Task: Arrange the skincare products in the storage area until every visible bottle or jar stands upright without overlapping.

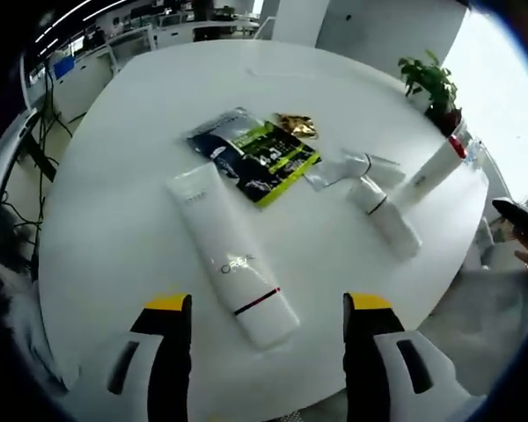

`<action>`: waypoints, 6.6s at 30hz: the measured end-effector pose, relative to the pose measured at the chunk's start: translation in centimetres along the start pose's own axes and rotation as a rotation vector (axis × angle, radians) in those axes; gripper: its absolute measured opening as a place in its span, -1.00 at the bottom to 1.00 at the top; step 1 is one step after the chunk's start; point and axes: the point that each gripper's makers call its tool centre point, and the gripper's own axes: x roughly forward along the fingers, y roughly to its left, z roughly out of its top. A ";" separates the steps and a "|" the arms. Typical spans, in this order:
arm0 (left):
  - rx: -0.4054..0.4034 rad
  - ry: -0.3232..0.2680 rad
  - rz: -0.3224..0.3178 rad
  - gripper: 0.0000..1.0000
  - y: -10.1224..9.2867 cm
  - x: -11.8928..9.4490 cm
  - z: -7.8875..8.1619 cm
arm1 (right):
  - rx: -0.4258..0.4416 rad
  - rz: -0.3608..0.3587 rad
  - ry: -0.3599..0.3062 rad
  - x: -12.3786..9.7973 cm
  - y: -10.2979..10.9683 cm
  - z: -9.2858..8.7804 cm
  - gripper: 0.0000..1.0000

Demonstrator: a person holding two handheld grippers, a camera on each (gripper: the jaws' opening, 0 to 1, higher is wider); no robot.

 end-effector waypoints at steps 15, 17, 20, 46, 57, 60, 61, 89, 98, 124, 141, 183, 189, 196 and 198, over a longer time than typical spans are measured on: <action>-0.053 0.016 0.064 0.10 1.9 3.4 2.9 | 0.011 -0.016 0.030 0.0 0.0 -0.4 0.62; -0.055 0.024 0.079 0.08 2.2 3.8 2.9 | 0.010 -0.019 0.034 0.0 0.0 -0.5 0.62; -0.047 0.032 0.106 0.09 2.6 4.2 2.7 | 0.013 -0.020 0.039 0.0 0.0 -0.5 0.61; 0.042 0.042 0.158 -0.30 4.0 4.8 2.7 | 0.002 -0.024 0.076 0.2 -0.2 -1.2 0.60; -0.026 0.014 0.141 -0.43 4.3 4.4 2.7 | -0.008 -0.025 0.075 0.3 0.1 -1.1 0.59; -0.043 -0.003 0.121 -0.45 4.0 3.9 2.7 | -0.012 -0.025 0.071 0.3 0.2 -1.0 0.59; -0.049 -0.010 0.114 -0.46 3.9 3.6 2.7 | -0.010 -0.025 0.070 0.3 0.2 -0.9 0.58; -0.120 -0.191 -0.047 -0.49 -1.6 -2.5 3.9 | 0.262 0.229 -0.115 2.7 4.9 2.8 0.48; -0.052 -0.301 -0.129 -0.49 -5.2 -5.1 5.3 | 0.442 0.303 -0.174 4.8 5.2 5.4 0.40; 0.238 -0.470 -0.238 -0.49 -15.5 -12.4 7.0 | 0.677 0.369 -0.189 7.4 6.7 7.4 0.33; 0.462 -0.481 -0.225 -0.48 -19.3 -14.3 6.1 | 0.756 0.457 -0.246 7.2 8.2 8.7 -0.24; 0.442 -0.587 -0.438 -0.02 -19.4 -19.4 6.0 | 0.170 0.579 -0.189 1.4 9.9 9.1 -0.69; 0.558 -0.585 -0.519 -0.05 -20.3 -21.4 6.1 | -0.062 0.616 -0.094 1.2 11.4 7.9 -0.68; 0.690 -0.558 -0.540 0.03 -21.6 -22.3 6.0 | -0.208 0.660 -0.041 0.9 12.7 7.1 -0.69; 0.697 -0.552 -0.554 0.00 -21.9 -22.4 5.9 | -0.245 0.677 -0.047 0.6 13.1 7.1 -0.68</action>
